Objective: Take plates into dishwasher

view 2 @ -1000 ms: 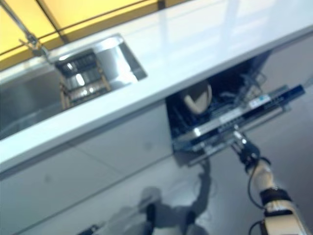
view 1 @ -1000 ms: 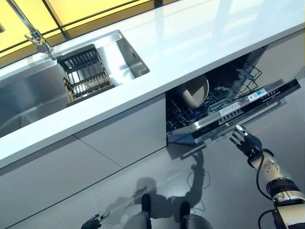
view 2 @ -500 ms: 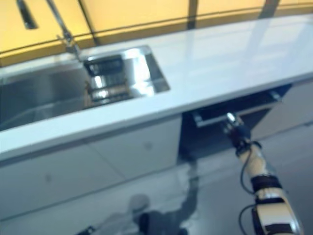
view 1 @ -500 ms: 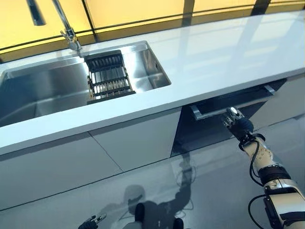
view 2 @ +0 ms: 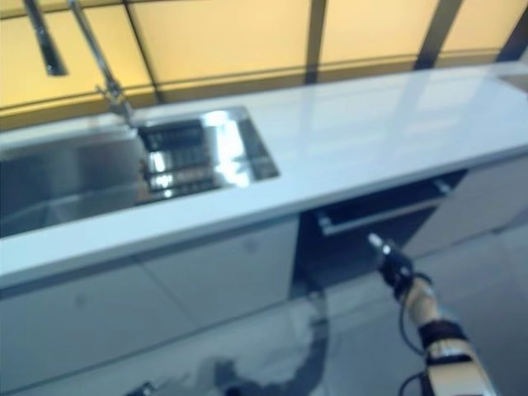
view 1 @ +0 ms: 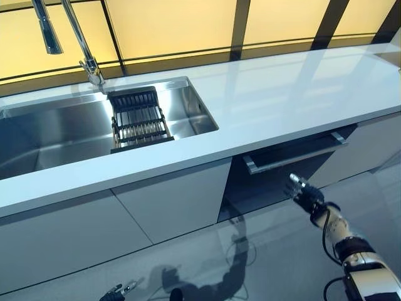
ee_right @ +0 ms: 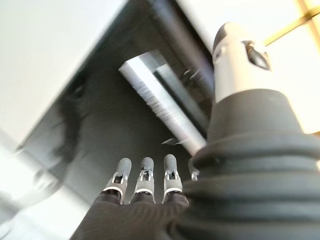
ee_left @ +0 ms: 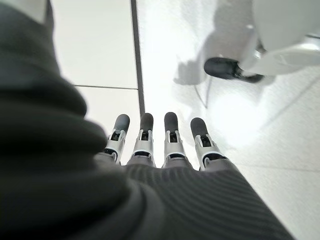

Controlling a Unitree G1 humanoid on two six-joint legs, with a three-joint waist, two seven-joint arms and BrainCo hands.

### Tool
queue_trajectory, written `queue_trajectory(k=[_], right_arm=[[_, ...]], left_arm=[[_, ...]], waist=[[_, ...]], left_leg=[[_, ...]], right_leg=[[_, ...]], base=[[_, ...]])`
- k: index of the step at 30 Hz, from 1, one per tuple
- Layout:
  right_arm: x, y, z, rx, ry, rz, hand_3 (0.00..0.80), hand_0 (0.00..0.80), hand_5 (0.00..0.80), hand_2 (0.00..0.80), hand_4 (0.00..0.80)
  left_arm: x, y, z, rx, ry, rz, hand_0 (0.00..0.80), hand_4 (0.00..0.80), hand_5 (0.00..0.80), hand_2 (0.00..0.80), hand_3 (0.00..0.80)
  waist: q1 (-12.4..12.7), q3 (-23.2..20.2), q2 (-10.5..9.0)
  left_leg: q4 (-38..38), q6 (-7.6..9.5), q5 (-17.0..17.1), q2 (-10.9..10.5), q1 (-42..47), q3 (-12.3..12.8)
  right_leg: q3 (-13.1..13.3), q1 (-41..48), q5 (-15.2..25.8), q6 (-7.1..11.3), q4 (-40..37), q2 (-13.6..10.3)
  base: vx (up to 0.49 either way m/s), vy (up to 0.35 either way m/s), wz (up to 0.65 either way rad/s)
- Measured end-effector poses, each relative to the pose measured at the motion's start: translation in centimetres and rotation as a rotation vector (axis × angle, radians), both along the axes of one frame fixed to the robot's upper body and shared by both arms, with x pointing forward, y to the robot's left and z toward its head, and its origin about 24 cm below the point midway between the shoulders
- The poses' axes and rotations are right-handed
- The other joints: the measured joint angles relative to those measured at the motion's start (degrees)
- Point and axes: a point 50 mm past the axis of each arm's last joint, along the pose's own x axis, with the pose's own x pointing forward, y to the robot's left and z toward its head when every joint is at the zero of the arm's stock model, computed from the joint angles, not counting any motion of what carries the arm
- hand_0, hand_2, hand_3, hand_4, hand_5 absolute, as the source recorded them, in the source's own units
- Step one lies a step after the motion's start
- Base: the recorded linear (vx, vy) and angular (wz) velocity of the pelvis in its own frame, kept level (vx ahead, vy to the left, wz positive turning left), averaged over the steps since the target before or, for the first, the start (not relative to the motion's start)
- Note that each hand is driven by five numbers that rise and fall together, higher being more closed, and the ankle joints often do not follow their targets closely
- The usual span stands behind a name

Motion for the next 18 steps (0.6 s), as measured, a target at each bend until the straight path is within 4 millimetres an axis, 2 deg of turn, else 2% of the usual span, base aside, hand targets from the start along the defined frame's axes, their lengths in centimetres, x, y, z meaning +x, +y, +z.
queue_trajectory(k=[2,3,4,8,13,15,18], right_arm=[[-1.8,0.2,-2.3,-0.031,0.097,0.026,0.000,0.000,0.000,0.000,0.000],[-2.3,0.2,-2.9,-0.036,0.121,0.032,0.000,0.000,0.000,0.000,0.000],[-4.1,0.3,-4.5,-0.051,0.195,0.048,0.000,0.000,0.000,0.000,0.000],[-8.7,1.2,-8.4,-0.050,0.350,0.091,0.000,0.000,0.000,0.000,0.000],[-13.2,3.5,-11.6,-0.009,0.478,0.127,0.000,0.000,0.000,0.000,0.000],[-14.2,4.6,-12.4,0.018,0.497,0.140,0.000,0.000,0.000,0.000,0.000],[-16.0,6.3,-13.5,0.053,0.532,0.151,0.000,0.000,0.000,0.000,0.000]], left_arm=[[0.0,0.0,0.0,-0.001,0.001,0.000,0.000,0.000,0.000,0.000,0.000],[0.0,0.0,0.0,-0.001,0.001,0.000,0.000,0.000,0.000,0.000,0.000],[0.1,0.0,0.0,-0.001,-0.001,-0.001,0.000,0.000,0.000,0.000,0.000],[-0.4,0.0,-0.2,0.019,0.039,-0.035,0.000,0.000,0.000,0.000,0.000],[-1.3,-0.2,-0.8,0.063,0.138,-0.143,0.000,0.000,0.000,0.000,0.000],[-1.9,-0.3,-1.0,0.074,0.175,-0.180,0.000,0.000,0.000,0.000,0.000],[-2.2,-1.2,-1.4,0.063,0.200,-0.203,0.000,0.000,0.000,0.000,0.000]], waist=[[0.0,-0.4,-0.22],[0.0,-0.5,-0.27],[0.0,-1.2,-0.51],[0.0,-2.5,-1.02],[-0.5,-3.1,-1.13],[-1.4,-3.7,-1.00],[-1.6,-4.9,-0.65]], left_leg=[[-0.1,0.07,-0.2,0.0,0.8,1.0],[-0.1,0.08,-0.2,0.0,0.8,1.1],[-0.1,0.08,-0.2,0.0,0.8,1.1],[-0.3,0.36,-0.6,0.0,1.5,1.2],[-0.3,0.36,-0.7,0.0,2.6,1.2],[-0.3,0.41,-0.8,0.0,2.6,1.2],[-0.3,0.40,-0.8,0.1,2.7,1.2]], right_leg=[[0.0,0.9,0.1,0.02,-0.4,0.0],[0.0,1.0,0.1,0.02,-0.4,0.0],[0.0,1.0,0.1,0.02,-0.4,0.0],[0.0,1.9,0.1,0.01,-0.9,0.0],[0.1,3.0,0.1,-0.04,-0.9,0.0],[0.1,2.9,0.0,-0.09,-0.9,-0.1],[0.2,3.1,0.0,-0.10,-0.9,-0.1]], base=[[0.027,0.056,-0.02],[0.032,0.052,0.00],[0.034,0.046,0.01],[0.026,0.050,0.00],[0.035,0.045,0.00],[0.028,0.046,0.00],[0.033,0.041,-0.01]])
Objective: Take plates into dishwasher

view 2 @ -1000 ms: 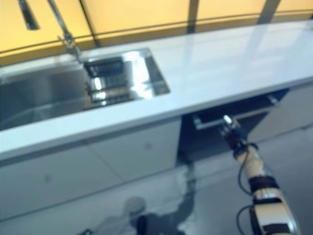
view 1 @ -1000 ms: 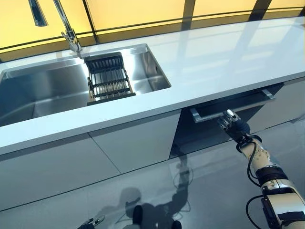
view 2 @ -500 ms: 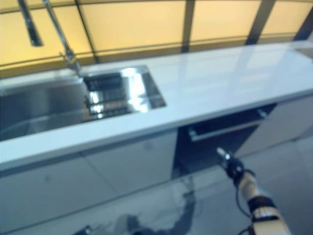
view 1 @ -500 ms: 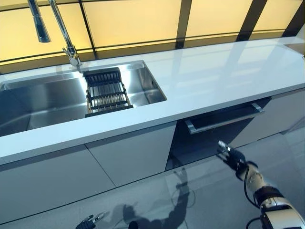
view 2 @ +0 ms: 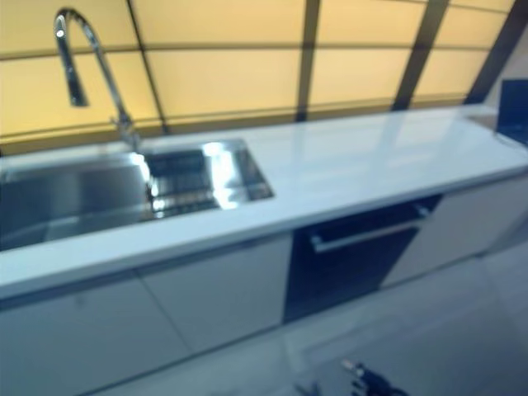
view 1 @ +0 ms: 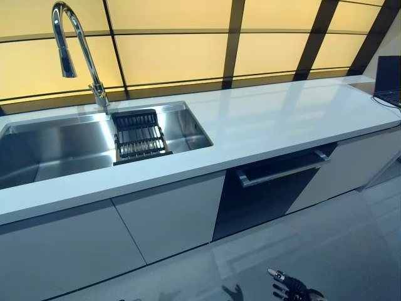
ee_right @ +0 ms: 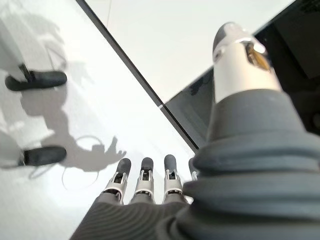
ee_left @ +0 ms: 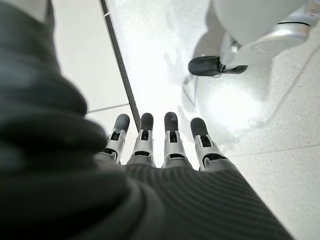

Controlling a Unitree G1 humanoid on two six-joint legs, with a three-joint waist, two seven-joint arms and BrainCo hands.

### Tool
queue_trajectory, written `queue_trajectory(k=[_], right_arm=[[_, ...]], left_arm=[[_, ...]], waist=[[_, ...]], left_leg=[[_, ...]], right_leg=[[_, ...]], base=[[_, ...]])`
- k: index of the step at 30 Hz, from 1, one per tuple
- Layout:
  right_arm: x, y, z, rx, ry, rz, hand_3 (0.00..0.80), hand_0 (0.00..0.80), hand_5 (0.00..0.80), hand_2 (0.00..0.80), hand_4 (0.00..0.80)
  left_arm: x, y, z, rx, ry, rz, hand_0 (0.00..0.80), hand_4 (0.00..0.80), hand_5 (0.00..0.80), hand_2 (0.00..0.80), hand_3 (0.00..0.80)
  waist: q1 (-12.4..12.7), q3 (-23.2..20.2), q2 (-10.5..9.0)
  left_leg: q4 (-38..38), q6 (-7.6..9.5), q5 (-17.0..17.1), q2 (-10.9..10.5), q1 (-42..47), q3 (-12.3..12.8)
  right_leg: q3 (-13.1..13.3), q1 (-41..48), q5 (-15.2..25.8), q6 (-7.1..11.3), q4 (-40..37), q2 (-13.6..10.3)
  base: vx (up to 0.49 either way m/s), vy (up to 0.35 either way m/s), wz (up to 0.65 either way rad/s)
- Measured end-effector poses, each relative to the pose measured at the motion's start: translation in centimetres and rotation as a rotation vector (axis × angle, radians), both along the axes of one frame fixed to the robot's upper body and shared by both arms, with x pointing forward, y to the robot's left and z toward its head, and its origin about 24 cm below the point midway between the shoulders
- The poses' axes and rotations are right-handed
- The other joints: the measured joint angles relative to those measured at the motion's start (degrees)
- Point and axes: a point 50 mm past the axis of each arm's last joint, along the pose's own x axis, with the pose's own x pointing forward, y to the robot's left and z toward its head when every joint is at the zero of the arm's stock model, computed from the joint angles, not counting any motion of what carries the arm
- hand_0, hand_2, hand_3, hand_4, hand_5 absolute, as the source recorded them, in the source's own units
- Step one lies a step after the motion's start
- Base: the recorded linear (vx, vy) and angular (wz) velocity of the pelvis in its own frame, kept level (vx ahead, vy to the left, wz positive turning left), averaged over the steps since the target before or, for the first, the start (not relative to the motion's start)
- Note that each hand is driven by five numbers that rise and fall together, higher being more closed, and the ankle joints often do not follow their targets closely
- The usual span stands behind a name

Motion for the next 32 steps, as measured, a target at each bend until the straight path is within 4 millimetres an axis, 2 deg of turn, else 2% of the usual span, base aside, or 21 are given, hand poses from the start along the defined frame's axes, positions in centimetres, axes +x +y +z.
queue_trajectory(k=[5,16,18,20,21,22,23,24,25,27,28,30,32], right_arm=[[-1.1,0.7,-0.5,-0.005,0.021,0.031,0.000,0.000,0.000,0.000,0.000],[-1.2,1.4,-0.7,-0.026,0.021,0.112,0.000,0.000,0.000,0.000,0.000],[-1.3,1.5,-0.7,-0.050,0.033,0.157,0.000,0.000,0.000,0.000,0.000],[-1.3,1.4,-0.7,-0.075,0.043,0.193,0.000,0.000,0.000,0.000,0.000],[-1.5,1.2,-0.8,-0.094,0.058,0.222,0.000,0.000,0.000,0.000,0.000],[-1.6,0.9,-0.7,-0.107,0.063,0.238,0.000,0.000,0.000,0.000,0.000],[-1.7,0.5,-0.7,-0.119,0.074,0.243,0.000,0.000,0.000,0.000,0.000],[-1.8,0.2,-0.7,-0.131,0.085,0.242,0.000,0.000,0.000,0.000,0.000],[-2.0,0.1,-0.7,-0.132,0.093,0.235,0.000,0.000,0.000,0.000,0.000],[-1.6,0.4,-0.7,-0.128,0.095,0.229,0.000,0.000,0.000,0.000,0.000],[-1.9,0.1,-0.7,-0.130,0.099,0.216,0.000,0.000,0.000,0.000,0.000],[-2.2,-0.3,-0.7,-0.129,0.102,0.179,0.000,0.000,0.000,0.000,0.000],[-3.0,-0.4,-0.9,-0.126,0.119,0.150,0.000,0.000,0.000,0.000,0.000]], left_arm=[[-0.4,-0.9,-0.4,-0.009,0.030,0.014,0.000,0.000,0.000,0.000,0.000],[-2.0,-1.9,-1.1,-0.016,0.129,0.047,0.000,0.000,0.000,0.000,0.000],[-2.2,-1.8,-1.1,-0.009,0.135,0.053,0.000,0.000,0.000,0.000,0.000],[-2.8,-1.7,-1.2,-0.006,0.148,0.064,0.000,0.000,0.000,0.000,0.000],[-2.1,-1.8,-1.1,-0.006,0.129,0.063,0.000,0.000,0.000,0.000,0.000],[-1.5,-2.0,-1.1,-0.009,0.116,0.058,0.000,0.000,0.000,0.000,0.000],[-0.9,-2.3,-1.1,-0.016,0.105,0.053,0.000,0.000,0.000,0.000,0.000],[-0.5,-2.5,-1.0,-0.022,0.094,0.048,0.000,0.000,0.000,0.000,0.000],[-0.3,-2.5,-1.0,-0.025,0.092,0.043,0.000,0.000,0.000,0.000,0.000],[-0.5,-2.4,-1.0,-0.031,0.101,0.037,0.000,0.000,0.000,0.000,0.000],[-0.9,-2.7,-1.2,-0.042,0.114,0.039,0.000,0.000,0.000,0.000,0.000],[-0.8,-3.5,-1.3,-0.068,0.113,0.036,0.000,0.000,0.000,0.000,0.000],[0.1,-4.0,-1.2,-0.090,0.083,0.021,0.000,0.000,0.000,0.000,0.000]], waist=[[0.0,-0.7,0.78],[0.2,-2.3,1.56],[0.2,-2.3,1.63],[0.0,-2.1,2.03],[0.2,-1.7,2.38],[0.1,-1.3,2.84],[0.1,-0.9,3.31],[0.6,-0.1,3.88],[0.7,0.5,2.63],[0.9,2.4,-0.54],[0.7,2.5,-0.75],[-0.1,2.4,0.39],[-0.9,2.6,2.09]], left_leg=[[0.0,-0.05,-0.2,0.3,0.8,0.1],[0.0,-0.18,-0.3,0.4,0.7,-1.1],[0.1,-0.17,-0.2,0.4,0.7,-2.1],[0.7,-1.24,0.9,0.3,-0.2,-3.7],[0.7,-1.50,1.7,0.3,-1.5,-5.7],[0.7,-1.53,2.5,0.2,-3.0,-6.4],[0.1,-1.08,3.0,0.2,-3.9,-6.0],[0.0,-0.18,2.4,0.6,-4.6,-4.1],[0.5,-0.68,-0.8,0.6,-5.0,-0.9],[7.9,0.61,-2.2,-1.5,-5.2,5.2],[11.5,0.97,-3.4,-1.9,-4.5,7.2],[12.6,1.85,-4.8,-1.6,-1.4,8.1],[7.6,2.72,-5.3,-1.4,1.4,9.0]], right_leg=[[0.1,0.9,-0.3,-0.31,0.0,0.1],[-0.3,1.7,-0.5,-0.59,0.0,0.9],[-0.4,2.0,-0.8,-0.79,0.1,1.1],[-0.8,2.0,-0.8,-0.85,0.0,1.5],[-1.1,1.4,-1.2,-1.15,0.0,2.3],[-1.6,1.2,-1.2,-1.50,0.0,2.8],[-3.1,1.2,-1.3,-2.04,0.0,2.9],[-4.7,1.3,-1.5,-2.30,0.2,3.2],[-6.7,0.8,-1.8,-3.04,-0.2,1.8],[-8.6,1.6,-1.7,-2.80,-0.3,-2.6],[-9.1,2.3,-1.6,-2.25,0.0,-3.4],[-10.1,3.0,-1.6,-1.26,0.6,-3.1],[-9.9,2.6,-2.1,-0.81,1.9,-1.7]], base=[[0.008,0.015,0.00],[-0.026,-0.069,0.05],[-0.182,-0.135,0.19],[-0.236,-0.080,0.42],[-0.219,-0.042,0.87],[-0.263,-0.030,1.17],[-0.165,0.013,1.13],[-0.124,0.025,1.09],[-0.095,0.085,1.01],[-0.085,0.139,0.67],[-0.068,0.133,0.33],[-0.046,0.165,0.36],[-0.035,0.154,0.44]])
